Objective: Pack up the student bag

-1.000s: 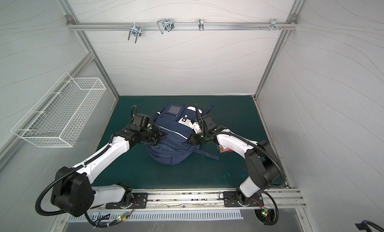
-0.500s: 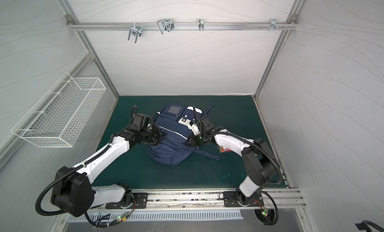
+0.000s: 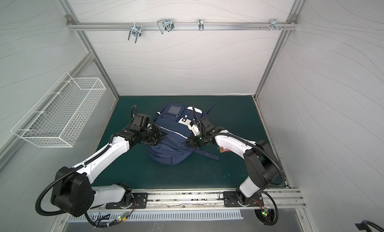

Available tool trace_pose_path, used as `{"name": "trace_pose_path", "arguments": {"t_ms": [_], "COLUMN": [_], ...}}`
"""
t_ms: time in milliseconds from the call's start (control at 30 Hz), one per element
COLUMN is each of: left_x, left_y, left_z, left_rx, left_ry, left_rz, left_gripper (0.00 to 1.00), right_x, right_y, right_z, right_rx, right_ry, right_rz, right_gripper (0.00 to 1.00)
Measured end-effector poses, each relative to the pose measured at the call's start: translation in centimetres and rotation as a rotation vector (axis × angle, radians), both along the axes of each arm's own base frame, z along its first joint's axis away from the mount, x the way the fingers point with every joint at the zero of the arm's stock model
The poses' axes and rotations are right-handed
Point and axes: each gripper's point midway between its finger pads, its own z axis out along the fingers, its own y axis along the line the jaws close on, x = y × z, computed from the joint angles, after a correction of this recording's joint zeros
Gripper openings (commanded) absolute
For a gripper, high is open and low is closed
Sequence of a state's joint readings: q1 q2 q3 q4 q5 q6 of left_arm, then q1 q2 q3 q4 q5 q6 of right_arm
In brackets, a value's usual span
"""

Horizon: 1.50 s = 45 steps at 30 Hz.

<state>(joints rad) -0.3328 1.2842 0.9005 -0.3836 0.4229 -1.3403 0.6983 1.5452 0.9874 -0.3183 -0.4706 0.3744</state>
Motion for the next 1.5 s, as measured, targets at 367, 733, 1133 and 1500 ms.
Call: {"name": "trace_pose_path", "arguments": {"t_ms": [367,733,1133,1500], "left_x": [0.1,1.5,4.4,4.8], "left_y": [-0.1,3.1,8.7,6.8], "left_z": [-0.4,-1.0,-3.6,-4.4], "left_rx": [-0.019,0.025,0.06,0.075], "left_ry": [0.006,-0.019,0.014,-0.006], "left_rz": [0.019,0.094,0.176,0.077], "left_gripper": [0.0,0.63,0.57,0.0], "right_x": [-3.5,-2.7,-3.6,-3.3], "right_y": [5.8,7.2,4.9,4.8], "right_z": [1.3,1.1,0.9,1.8], "right_rx": [0.0,-0.051,-0.088,-0.109], "right_ry": [0.051,0.096,0.114,0.119], "right_rz": [0.142,0.105,0.074,0.052], "right_gripper": [0.0,0.0,0.0,0.0]}}
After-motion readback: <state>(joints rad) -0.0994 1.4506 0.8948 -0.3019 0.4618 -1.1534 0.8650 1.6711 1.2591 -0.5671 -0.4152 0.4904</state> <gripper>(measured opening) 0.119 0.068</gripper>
